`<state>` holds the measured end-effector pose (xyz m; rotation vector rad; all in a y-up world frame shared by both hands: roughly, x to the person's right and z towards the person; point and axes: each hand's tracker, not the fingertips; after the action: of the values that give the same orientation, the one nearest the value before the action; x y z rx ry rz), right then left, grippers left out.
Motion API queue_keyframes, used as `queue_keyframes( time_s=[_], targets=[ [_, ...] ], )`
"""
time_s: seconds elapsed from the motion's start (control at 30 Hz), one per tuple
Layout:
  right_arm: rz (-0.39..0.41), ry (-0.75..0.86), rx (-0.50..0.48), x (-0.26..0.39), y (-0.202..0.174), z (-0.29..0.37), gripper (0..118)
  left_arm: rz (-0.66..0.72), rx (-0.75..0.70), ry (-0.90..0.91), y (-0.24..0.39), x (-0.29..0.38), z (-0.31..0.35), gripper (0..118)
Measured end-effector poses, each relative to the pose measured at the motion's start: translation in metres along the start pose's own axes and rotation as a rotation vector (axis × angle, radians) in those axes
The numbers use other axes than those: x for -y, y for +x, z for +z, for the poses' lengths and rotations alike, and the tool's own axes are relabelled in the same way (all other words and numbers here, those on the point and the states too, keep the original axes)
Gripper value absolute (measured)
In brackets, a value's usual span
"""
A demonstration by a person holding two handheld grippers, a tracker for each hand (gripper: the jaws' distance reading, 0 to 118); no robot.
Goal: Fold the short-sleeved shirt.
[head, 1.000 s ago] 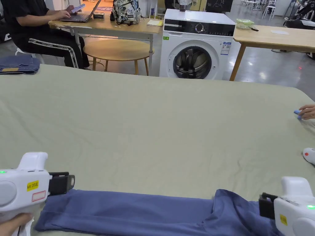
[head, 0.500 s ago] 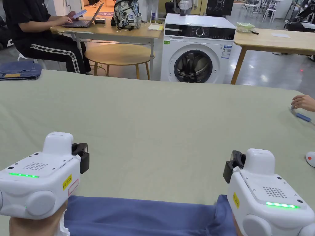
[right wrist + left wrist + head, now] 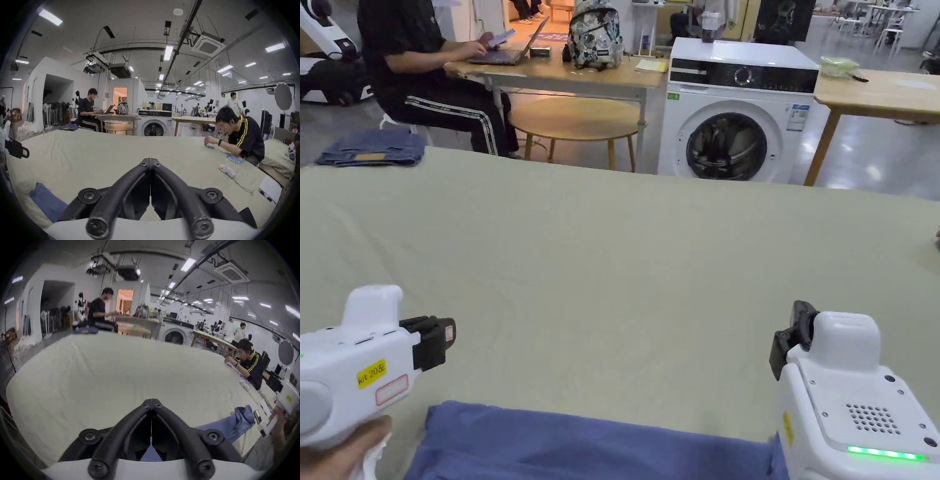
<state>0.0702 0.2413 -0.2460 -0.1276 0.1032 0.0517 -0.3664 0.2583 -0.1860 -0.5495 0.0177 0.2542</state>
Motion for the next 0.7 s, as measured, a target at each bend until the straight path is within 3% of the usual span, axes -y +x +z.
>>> queue_keyframes(
  time_s=[0.33, 0.37, 0.43, 0.47, 0.5, 0.7],
  targets=[
    [0.016, -0.044, -0.02, 0.009, -0.007, -0.011, 0, 0.249, 0.191, -0.353, -0.131, 0.015, -0.038, 0],
    [0.019, -0.05, -0.021, 0.011, -0.007, -0.011, 0, 0.292, 0.209, -0.383, -0.142, 0.018, -0.043, 10],
    [0.023, -0.061, -0.023, 0.013, -0.007, -0.012, 0, 0.347, 0.256, -0.427, -0.143, 0.025, -0.044, 41],
    [0.024, -0.067, -0.025, 0.014, -0.007, -0.013, 0, 0.378, 0.283, -0.457, -0.148, 0.03, -0.05, 68],
    [0.024, -0.074, -0.027, 0.015, -0.007, -0.014, 0, 0.387, 0.277, -0.472, -0.151, 0.034, -0.055, 85],
    [0.026, -0.107, -0.031, 0.021, -0.007, -0.018, 0, 0.522, 0.434, -0.571, -0.162, 0.065, -0.091, 88]
  ],
)
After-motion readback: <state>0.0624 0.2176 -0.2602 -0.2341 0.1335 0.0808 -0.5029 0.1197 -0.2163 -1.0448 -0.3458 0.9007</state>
